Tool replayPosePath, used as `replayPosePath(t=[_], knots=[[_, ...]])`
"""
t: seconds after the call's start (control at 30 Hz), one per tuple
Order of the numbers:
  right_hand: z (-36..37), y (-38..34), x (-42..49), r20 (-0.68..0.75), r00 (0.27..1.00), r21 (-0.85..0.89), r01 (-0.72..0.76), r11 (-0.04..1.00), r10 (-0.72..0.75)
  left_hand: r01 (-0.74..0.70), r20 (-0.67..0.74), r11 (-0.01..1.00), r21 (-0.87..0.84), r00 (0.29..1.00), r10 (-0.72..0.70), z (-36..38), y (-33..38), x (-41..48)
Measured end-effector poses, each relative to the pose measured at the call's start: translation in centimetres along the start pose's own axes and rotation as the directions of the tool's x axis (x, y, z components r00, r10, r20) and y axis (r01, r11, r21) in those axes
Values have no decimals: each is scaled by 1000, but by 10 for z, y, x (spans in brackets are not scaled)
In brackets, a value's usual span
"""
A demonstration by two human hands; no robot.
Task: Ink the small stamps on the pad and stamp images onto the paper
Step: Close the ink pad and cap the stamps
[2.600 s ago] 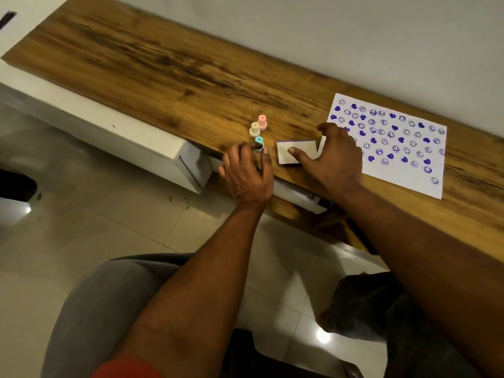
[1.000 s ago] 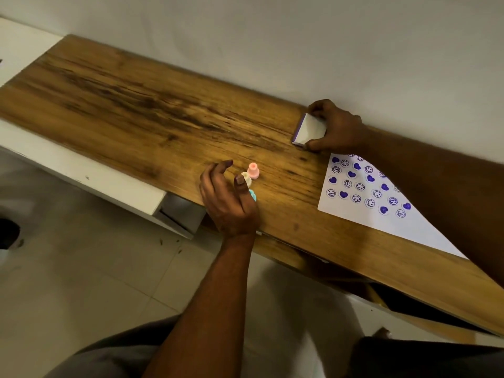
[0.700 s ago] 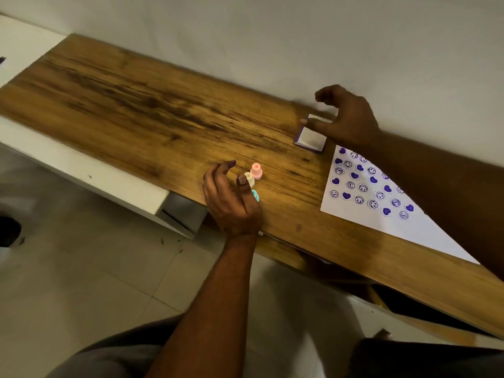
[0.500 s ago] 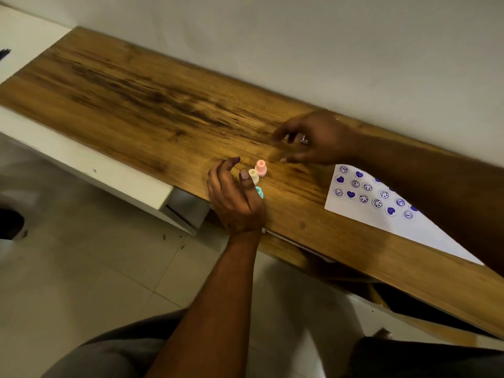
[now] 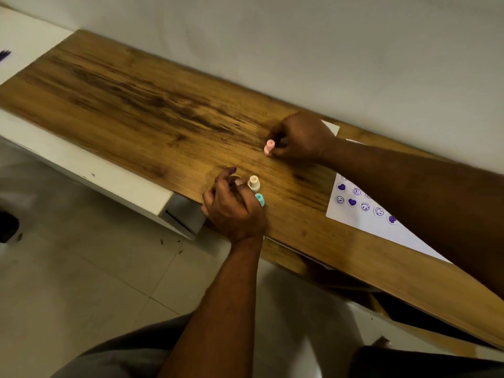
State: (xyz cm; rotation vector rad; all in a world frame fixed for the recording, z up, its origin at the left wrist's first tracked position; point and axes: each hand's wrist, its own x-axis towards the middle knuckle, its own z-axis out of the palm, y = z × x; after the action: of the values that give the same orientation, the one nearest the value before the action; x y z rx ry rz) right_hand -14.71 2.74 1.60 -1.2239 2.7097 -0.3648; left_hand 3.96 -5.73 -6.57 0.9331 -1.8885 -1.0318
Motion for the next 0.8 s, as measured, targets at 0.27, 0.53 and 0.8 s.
replayPosePath(t=[0.27,0.53,0.8], knots=[[-17,46,13,-122,936,25,-328,944,329,-2,-1,1000,-30,1000,2,0,4,1],[-16,68,17,-164,913,46,-371,927,373,-3,14,999,-39,1000,3,-2,6,1],[-17,65,13,-162,921,57,-349,936,353,-30,0,998,-58,1000,30,-2,6,1]])
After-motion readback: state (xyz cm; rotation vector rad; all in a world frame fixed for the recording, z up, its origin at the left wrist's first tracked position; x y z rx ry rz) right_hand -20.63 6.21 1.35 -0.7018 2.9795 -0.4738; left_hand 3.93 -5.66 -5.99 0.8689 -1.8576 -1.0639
